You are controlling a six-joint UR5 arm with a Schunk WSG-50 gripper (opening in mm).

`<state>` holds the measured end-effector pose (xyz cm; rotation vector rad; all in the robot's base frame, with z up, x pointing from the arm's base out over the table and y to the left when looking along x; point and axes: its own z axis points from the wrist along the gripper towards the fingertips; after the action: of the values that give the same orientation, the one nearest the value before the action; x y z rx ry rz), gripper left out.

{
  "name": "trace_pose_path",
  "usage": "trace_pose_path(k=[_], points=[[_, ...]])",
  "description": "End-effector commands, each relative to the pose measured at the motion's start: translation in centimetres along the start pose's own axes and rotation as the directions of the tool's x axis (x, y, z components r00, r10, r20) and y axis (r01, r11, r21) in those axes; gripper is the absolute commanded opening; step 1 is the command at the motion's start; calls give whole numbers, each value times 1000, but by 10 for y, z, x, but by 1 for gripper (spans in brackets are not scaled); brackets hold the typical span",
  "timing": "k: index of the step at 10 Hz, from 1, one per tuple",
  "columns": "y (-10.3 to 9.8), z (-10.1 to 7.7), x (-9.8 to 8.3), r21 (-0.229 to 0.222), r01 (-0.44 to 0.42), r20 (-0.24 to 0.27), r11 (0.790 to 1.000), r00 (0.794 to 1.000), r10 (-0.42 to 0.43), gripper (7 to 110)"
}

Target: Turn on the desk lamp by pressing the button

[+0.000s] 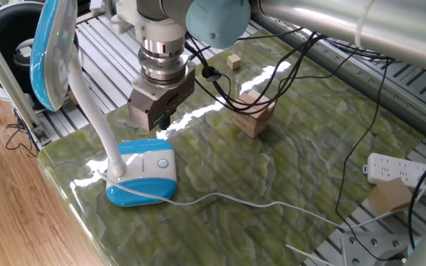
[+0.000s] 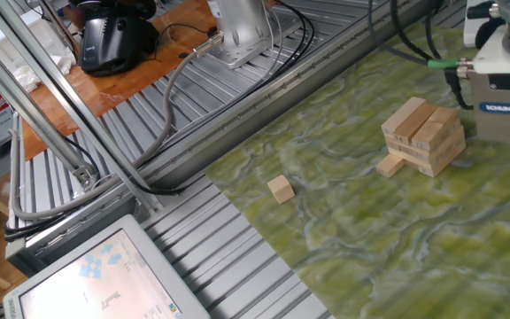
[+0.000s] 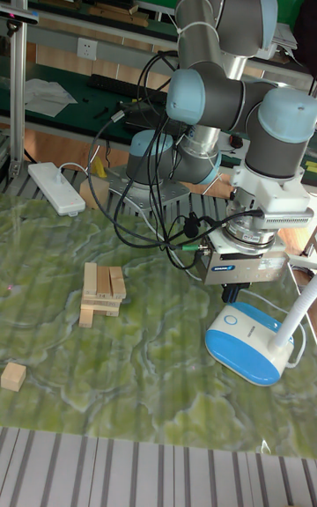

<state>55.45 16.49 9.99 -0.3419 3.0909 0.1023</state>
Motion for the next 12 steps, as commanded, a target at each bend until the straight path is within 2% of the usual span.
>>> trace_pose_path(k=[1, 2, 3, 4, 6, 7, 8, 9, 12], points=[[7, -3, -12, -36, -43, 42, 998, 998, 44, 7], [12, -3, -13, -40, -40, 40, 998, 998, 41, 7], [8, -2, -2, 6, -53, -3, 999, 999, 53, 7], [19, 1, -1, -12, -55, -9, 998, 998, 55, 7], [19, 2, 1, -11, -39, -12, 999, 999, 39, 7], [22, 1, 1, -27, -6, -13, 1000, 1000, 6, 7], [22, -5, 1, -71, 102, -12, 992, 995, -103, 7], [14, -5, 3, -49, 98, -22, 994, 995, -99, 7], [18, -3, -2, -79, 49, 0, 996, 999, -49, 7]])
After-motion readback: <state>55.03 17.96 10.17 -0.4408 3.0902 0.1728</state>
